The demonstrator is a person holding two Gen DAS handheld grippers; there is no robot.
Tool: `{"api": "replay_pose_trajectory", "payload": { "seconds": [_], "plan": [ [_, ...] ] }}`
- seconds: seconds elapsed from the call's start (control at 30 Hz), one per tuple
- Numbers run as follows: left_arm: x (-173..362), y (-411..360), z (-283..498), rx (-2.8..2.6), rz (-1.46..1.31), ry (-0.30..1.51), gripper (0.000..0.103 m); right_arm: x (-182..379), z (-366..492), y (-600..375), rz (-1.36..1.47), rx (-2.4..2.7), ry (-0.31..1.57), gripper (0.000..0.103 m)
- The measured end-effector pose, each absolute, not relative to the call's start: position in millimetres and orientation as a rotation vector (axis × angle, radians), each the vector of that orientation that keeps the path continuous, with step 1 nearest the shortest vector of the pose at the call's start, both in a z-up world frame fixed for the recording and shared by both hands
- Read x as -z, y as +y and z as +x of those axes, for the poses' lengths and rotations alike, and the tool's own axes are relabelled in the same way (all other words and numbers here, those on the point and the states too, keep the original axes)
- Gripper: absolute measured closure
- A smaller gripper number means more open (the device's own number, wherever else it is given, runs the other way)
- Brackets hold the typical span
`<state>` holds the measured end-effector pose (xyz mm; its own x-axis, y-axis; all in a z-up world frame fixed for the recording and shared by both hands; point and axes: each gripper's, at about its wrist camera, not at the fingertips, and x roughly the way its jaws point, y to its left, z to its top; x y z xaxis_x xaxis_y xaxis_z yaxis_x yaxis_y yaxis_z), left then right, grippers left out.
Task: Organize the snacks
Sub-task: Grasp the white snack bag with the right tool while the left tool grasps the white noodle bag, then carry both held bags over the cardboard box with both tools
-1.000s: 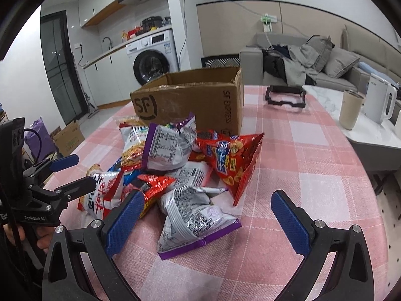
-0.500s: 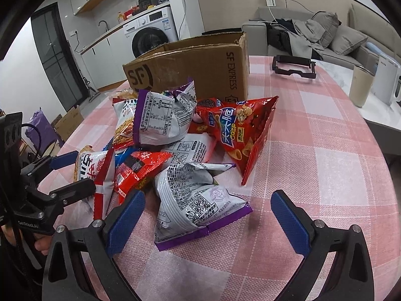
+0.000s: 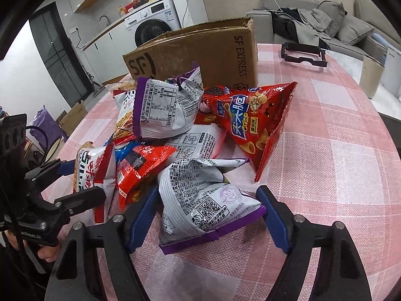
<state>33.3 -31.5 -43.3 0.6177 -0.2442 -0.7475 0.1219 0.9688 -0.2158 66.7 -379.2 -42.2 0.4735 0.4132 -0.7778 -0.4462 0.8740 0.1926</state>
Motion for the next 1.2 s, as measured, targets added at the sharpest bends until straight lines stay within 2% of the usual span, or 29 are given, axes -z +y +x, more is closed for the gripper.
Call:
{"api": "replay_pose_trajectory", "payload": {
  "seconds": [0.1, 0.27, 0.37, 0.57, 1.2],
  "plan": [
    [44.7, -35.4, 34.4, 0.229, -0.150, 0.883, 0.023, 42.5, 66.1, -377.3, -0.050, -0.534, 0.937, 0.027],
    [44.0, -38.4, 32.9, 0.259, -0.169, 0.884, 0.040, 41.9, 63.7, -376.9, -0.047, -0.545, 0.933, 0.036],
    [42.3, -39.5, 32.3, 0.270, -0.172, 0.878, 0.045, 41.3, 59.8, -379.7, -0.037, -0.546, 0.924, 0.039],
    [40.3, -34.9, 27.1, 0.282, -0.192, 0.866, 0.046, 37.3, 51.7, -387.9, -0.025, -0.542, 0.903, 0.045],
    [-10.1, -11.6, 8.1, 0.192, -0.146, 0.722, 0.047, -2.8, 21.5, -411.8, 0.064, -0.553, 0.753, 0.045]
  ]
}}
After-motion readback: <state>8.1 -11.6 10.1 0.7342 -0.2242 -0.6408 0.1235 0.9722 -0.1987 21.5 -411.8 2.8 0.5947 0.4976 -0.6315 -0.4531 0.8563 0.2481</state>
